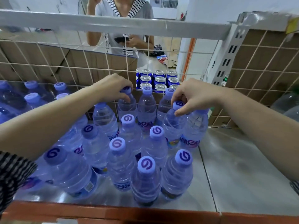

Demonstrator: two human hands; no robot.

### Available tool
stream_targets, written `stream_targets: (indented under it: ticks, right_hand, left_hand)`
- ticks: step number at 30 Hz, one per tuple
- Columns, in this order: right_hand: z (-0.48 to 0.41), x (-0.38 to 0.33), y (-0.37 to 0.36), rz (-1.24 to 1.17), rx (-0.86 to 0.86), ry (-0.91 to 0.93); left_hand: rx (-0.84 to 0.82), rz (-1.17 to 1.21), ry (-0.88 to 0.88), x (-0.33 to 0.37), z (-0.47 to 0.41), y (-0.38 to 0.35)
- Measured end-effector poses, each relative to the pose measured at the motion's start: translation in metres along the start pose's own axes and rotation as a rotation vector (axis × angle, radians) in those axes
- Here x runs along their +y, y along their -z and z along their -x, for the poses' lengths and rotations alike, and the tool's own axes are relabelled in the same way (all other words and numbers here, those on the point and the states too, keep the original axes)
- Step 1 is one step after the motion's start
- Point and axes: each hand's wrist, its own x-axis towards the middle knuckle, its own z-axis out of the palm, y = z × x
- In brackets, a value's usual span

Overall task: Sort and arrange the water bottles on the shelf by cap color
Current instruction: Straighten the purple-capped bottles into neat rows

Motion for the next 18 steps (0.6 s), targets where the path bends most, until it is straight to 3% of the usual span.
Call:
stream_targets:
  ticks: [5, 8, 10, 13, 18]
  right_hand:
    - [-0.002, -0.003, -0.002, 0.019, -0.007, -0.015]
    - [-0.002, 0.0, -0.004, -0.002, -0.009, -0.034]
    - [-0.002, 0.003, -0.004, -0.014, -0.004, -0.051]
    - [-0.002, 0.003, -0.006, -0.032, 0.022, -0.067]
    - [0.0, -0.001, -0.01, -0.031, 0.069, -0.075]
  left_hand:
    - [-0.056, -0.151, 0.038, 0.011, 0.003, 0.016]
    - [0.057, -0.008, -0.102, 0.031, 0.014, 0.036]
    - [-0.068, 0.106, -0.192, 0.049, 0.026, 0.051]
    - [-0.377, 0.118, -0.164, 0.069, 0.041, 0.054]
    - [-0.448, 0.074, -0.148, 0.071, 0.044, 0.041]
